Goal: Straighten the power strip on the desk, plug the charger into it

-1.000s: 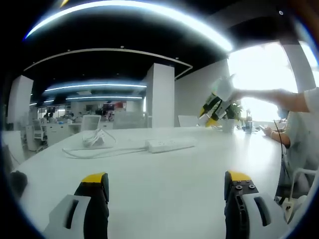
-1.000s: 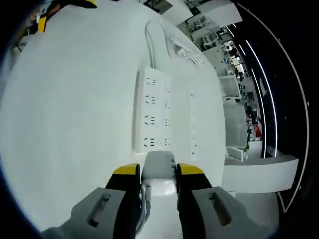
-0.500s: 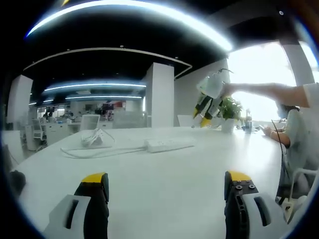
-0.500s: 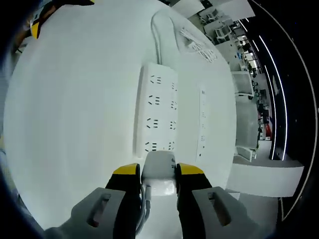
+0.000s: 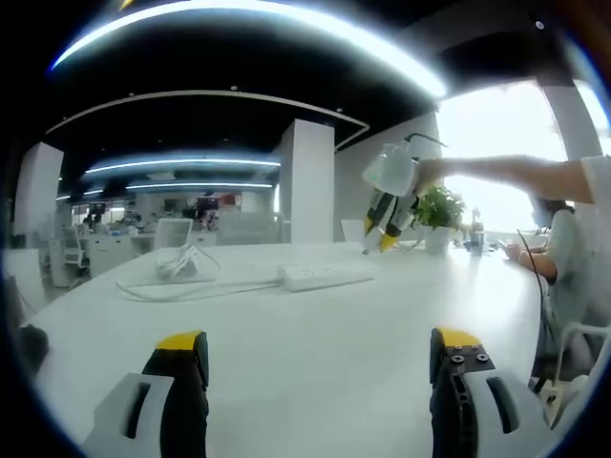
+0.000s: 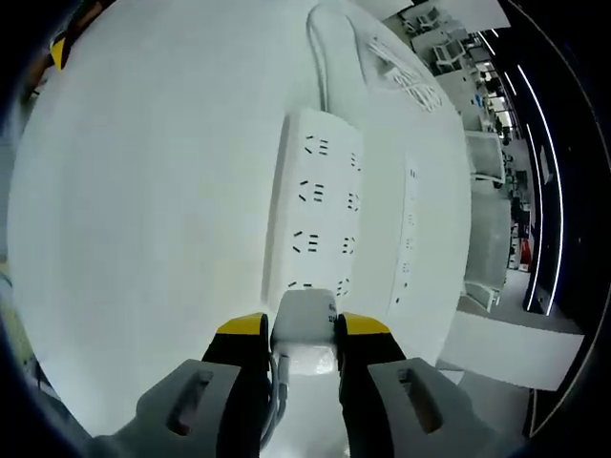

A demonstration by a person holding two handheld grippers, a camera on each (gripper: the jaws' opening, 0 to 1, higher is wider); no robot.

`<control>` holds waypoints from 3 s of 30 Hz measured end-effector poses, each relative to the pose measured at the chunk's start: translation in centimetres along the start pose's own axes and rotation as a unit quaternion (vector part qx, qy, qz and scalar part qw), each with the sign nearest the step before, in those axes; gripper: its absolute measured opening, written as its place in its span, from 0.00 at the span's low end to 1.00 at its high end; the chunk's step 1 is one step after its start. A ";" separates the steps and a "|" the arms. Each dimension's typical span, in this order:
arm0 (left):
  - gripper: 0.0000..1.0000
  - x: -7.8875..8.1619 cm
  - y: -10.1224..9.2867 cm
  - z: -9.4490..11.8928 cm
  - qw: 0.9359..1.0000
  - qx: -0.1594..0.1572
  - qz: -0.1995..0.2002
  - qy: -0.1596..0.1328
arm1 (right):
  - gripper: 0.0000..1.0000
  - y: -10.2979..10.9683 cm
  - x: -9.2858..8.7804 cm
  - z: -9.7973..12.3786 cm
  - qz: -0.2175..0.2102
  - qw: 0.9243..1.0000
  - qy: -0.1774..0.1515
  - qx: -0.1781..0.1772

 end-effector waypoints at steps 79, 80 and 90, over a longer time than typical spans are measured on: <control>0.99 -0.1 1.0 0.6 1.000 0.006 0.009 -0.005 | 0.25 -1.9 0.1 -3.6 -0.033 0.994 0.062 0.086; 0.99 -0.1 0.9 0.6 1.000 0.006 0.010 -0.004 | 0.25 -2.0 0.1 -3.6 -0.035 0.994 0.062 0.088; 0.99 -0.6 0.6 0.2 1.000 0.004 0.010 0.000 | 0.25 -2.2 0.2 -3.8 -0.054 0.991 0.058 0.111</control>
Point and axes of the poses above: the point that each gripper's makers call its tool centre point, and the gripper's own axes: z roughly backward along the fingers, y roughly to its left, x roughly out of its top, the point moved 7 cm from there along z, roughly backward along the fingers, and after that the axes turned 12 degrees about z, right-handed, at the moved point
